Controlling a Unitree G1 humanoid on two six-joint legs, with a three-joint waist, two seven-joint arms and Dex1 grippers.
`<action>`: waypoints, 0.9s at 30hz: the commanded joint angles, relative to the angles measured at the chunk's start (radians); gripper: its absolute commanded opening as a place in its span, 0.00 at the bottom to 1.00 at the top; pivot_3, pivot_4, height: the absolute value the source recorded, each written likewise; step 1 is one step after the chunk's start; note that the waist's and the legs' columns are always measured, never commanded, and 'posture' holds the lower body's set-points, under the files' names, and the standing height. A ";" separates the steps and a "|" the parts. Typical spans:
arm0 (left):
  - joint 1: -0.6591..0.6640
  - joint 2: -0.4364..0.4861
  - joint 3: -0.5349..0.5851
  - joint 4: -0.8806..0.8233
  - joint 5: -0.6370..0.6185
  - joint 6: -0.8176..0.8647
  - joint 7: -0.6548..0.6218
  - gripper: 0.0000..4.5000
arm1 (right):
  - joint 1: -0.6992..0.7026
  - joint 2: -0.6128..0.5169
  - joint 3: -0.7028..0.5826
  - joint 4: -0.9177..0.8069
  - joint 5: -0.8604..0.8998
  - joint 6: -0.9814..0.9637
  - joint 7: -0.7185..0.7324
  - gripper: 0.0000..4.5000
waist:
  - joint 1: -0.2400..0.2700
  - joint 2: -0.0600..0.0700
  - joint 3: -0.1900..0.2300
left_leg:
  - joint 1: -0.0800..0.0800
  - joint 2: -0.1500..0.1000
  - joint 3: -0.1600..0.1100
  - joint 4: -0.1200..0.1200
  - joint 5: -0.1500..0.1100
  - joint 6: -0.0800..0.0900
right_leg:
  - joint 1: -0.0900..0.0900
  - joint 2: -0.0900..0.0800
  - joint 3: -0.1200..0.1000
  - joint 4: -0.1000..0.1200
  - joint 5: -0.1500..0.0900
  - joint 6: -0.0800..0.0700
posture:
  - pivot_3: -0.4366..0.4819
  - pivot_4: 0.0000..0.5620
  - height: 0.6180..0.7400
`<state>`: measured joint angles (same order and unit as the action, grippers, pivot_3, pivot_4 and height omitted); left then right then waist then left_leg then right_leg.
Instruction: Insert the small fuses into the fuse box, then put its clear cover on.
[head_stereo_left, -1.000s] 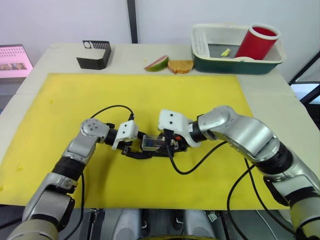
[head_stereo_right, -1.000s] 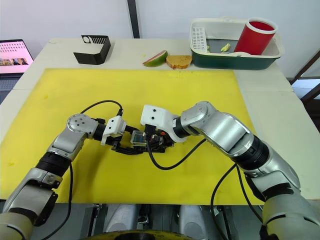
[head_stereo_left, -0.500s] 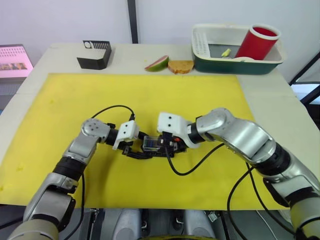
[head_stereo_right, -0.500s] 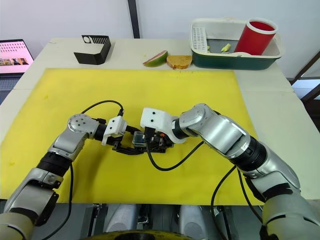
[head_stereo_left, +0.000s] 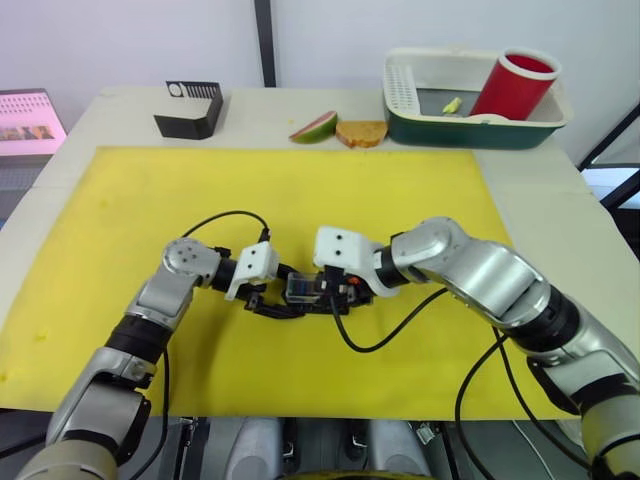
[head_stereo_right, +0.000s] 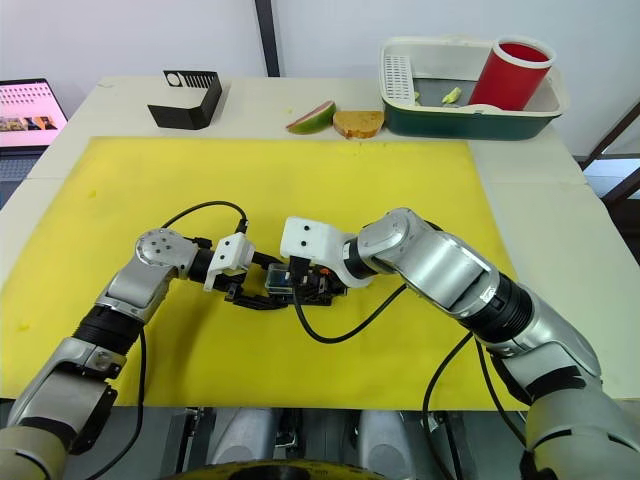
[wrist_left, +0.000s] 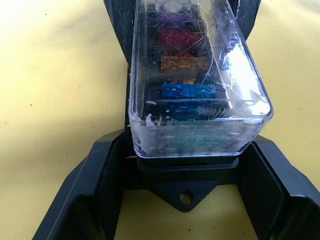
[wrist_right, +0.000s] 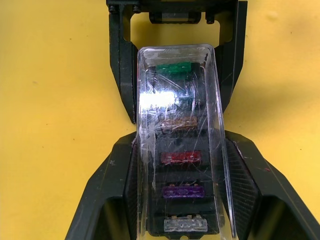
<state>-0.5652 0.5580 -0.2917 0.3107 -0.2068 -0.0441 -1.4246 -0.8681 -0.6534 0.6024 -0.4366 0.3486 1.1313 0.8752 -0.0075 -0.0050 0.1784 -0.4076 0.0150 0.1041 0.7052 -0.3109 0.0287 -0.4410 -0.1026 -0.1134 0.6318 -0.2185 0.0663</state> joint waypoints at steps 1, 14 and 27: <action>0.000 -0.003 0.006 -0.018 0.010 0.009 0.012 0.59 | 0.007 -0.012 0.010 -0.019 -0.002 0.003 0.015 0.38 | 0.000 0.000 0.000 | 0.000 0.000 0.000 0.000 0.000 0.000 | 0.000 0.000 0.000 0.000 0.000 0.000 | 0.48 0.27 1.00; 0.008 -0.003 0.005 -0.023 0.016 0.006 0.015 0.59 | 0.002 0.004 -0.021 -0.018 0.021 0.009 0.019 0.38 | 0.000 0.000 0.000 | 0.000 0.000 0.000 0.000 0.000 0.000 | 0.000 0.000 0.000 0.000 0.000 0.000 | 0.48 0.27 1.00; 0.011 -0.005 0.003 -0.027 0.016 0.010 0.014 0.59 | 0.006 0.008 -0.041 -0.032 0.029 -0.002 0.023 0.68 | 0.000 0.000 0.000 | 0.000 0.000 0.000 0.000 0.000 0.000 | 0.000 0.000 0.000 0.000 0.000 0.000 | 0.48 0.27 1.00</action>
<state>-0.5580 0.5582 -0.2887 0.2969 -0.2047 -0.0337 -1.4185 -0.8582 -0.6493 0.5916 -0.4371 0.3673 1.1410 0.8920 -0.0077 -0.0050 0.1784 -0.4076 0.0150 0.1040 0.7053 -0.3110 0.0288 -0.4410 -0.1026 -0.1135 0.6317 -0.2185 0.0664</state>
